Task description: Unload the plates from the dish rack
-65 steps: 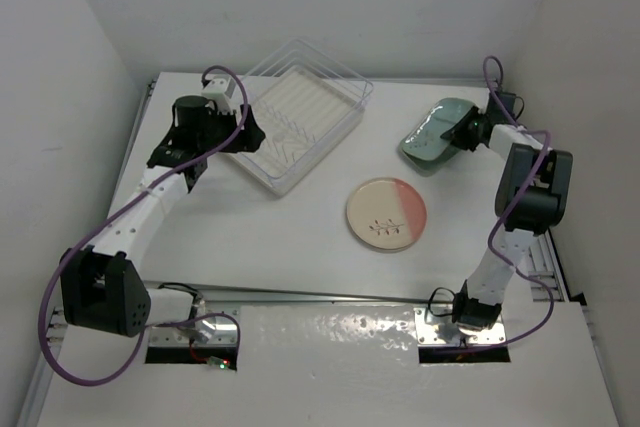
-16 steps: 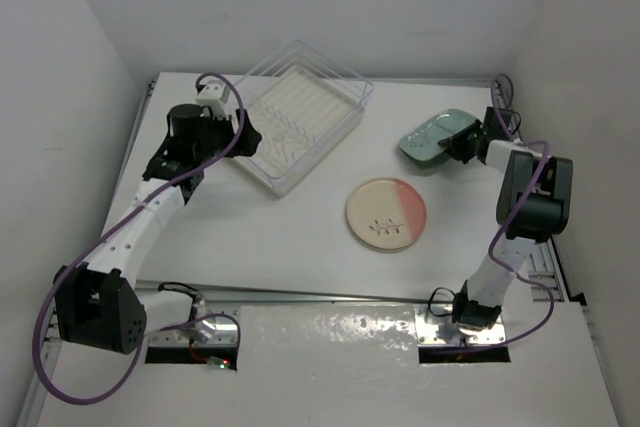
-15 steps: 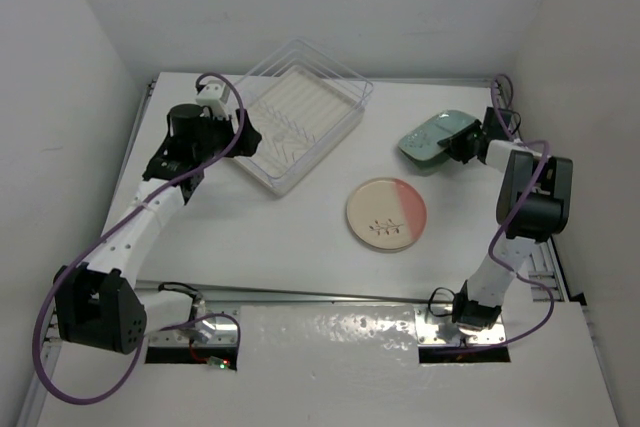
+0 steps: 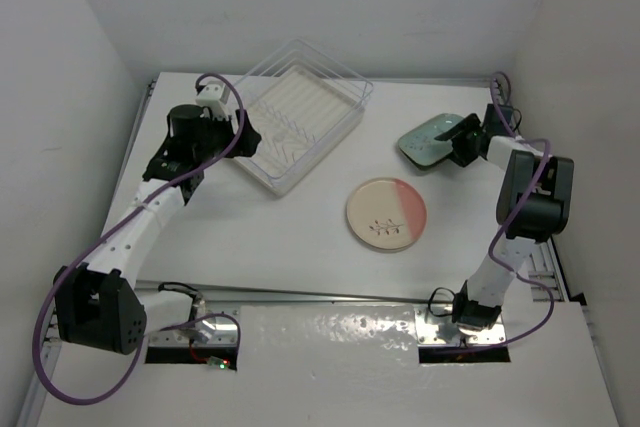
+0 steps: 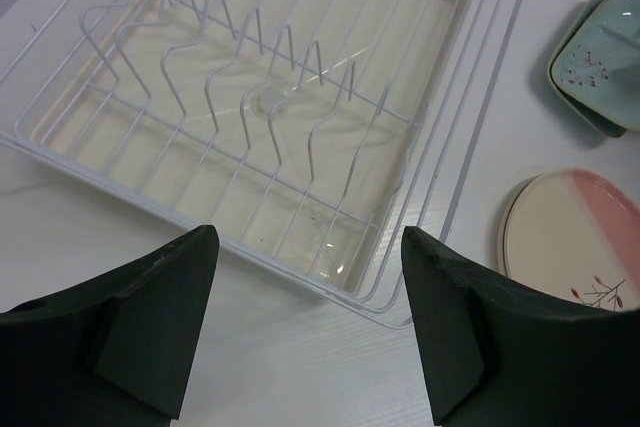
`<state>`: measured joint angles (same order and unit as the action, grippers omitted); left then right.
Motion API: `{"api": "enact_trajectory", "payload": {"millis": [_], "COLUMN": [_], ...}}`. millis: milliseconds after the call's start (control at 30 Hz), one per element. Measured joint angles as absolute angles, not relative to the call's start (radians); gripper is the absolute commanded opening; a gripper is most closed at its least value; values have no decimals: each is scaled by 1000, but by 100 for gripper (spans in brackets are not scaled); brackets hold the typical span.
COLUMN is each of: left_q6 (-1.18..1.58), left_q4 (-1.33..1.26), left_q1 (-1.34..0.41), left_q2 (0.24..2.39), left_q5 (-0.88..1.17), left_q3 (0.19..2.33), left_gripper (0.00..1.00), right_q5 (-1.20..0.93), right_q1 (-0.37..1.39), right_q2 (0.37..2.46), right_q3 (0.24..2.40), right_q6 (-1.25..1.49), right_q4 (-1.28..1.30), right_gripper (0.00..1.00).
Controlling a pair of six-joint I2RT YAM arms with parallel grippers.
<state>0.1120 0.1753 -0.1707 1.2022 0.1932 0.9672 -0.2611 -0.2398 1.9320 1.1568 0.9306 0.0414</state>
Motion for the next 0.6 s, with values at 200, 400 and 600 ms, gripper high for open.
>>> {"api": "enact_trajectory", "payload": {"millis": [200, 400, 600], "left_q6": [112, 112, 112], "left_q4": [174, 159, 153], "left_q1": [-171, -171, -171], "left_q2": [1202, 1202, 1202], "left_q5": [194, 195, 198], "left_q3": [967, 967, 968], "left_gripper": [71, 72, 72], "right_q5": [-230, -177, -136], "right_q1": [-240, -240, -240], "right_q2": [1932, 1932, 1932], "right_q3": [1190, 1248, 1286], "right_q6": [907, 878, 856], "right_q4": [138, 269, 336], "right_gripper": [61, 61, 54]}}
